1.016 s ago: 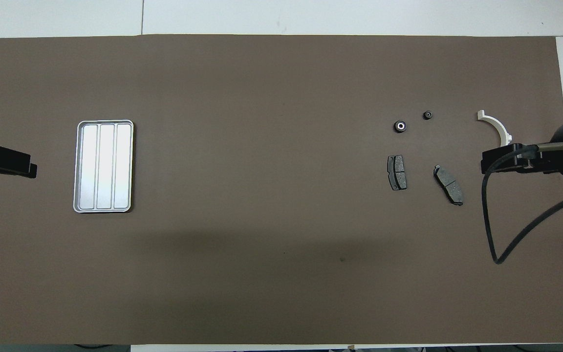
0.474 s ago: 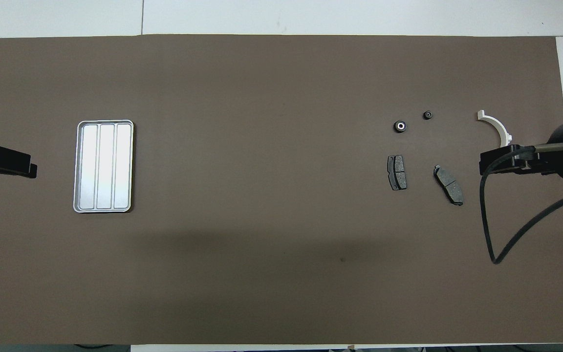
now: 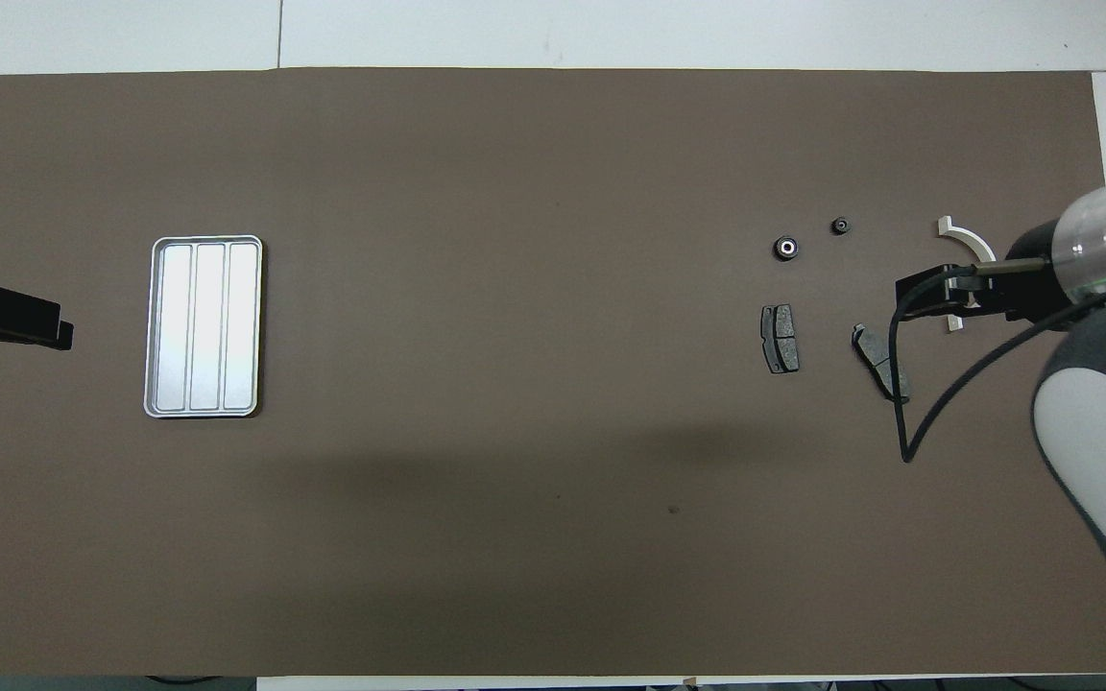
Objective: Pick bearing gear from pile to tray
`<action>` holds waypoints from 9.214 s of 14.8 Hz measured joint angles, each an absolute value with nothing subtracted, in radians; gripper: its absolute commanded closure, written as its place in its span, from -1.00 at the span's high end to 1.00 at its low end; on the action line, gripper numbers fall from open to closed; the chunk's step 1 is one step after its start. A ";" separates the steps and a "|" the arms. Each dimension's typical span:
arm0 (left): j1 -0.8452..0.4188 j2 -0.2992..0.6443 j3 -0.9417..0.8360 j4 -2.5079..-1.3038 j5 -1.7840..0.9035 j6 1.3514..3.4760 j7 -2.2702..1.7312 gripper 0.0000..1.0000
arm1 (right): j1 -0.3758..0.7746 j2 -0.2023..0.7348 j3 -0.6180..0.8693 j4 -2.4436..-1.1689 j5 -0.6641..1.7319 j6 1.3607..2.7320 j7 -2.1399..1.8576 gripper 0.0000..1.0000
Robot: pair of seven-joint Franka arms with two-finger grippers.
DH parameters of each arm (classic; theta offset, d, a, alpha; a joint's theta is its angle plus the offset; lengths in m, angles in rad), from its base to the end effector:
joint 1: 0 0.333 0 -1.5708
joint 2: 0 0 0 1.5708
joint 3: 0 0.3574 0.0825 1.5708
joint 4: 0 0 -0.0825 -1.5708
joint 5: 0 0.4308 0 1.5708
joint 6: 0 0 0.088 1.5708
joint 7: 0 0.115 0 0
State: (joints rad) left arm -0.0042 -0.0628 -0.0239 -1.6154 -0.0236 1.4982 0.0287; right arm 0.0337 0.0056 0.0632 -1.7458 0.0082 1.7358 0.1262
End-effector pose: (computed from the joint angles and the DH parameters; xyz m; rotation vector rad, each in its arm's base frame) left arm 0.5704 -0.0194 0.6656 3.1171 -0.0901 -0.0849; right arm 0.6064 0.0597 0.5774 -3.1345 0.0481 0.0258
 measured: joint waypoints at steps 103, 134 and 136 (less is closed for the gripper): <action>-0.416 0.250 -0.255 -1.800 0.083 2.119 -0.817 1.00 | -0.125 0.608 0.182 -1.545 -0.192 2.130 0.520 1.00; -0.427 0.417 -0.248 -1.890 0.207 2.363 -0.889 0.95 | -0.115 0.605 0.202 -1.460 -0.227 1.964 0.544 -1.00; -0.426 0.417 -0.248 -1.890 0.207 2.362 -0.889 0.94 | -0.108 0.544 0.222 -1.438 -0.227 1.867 0.521 -1.00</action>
State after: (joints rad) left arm -0.4261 0.4173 -0.2475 -1.8903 0.2069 2.3621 -0.8893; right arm -0.1081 0.5444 0.2220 -1.4383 -0.2271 1.8674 0.5206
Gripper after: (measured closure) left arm 0.000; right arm 0.758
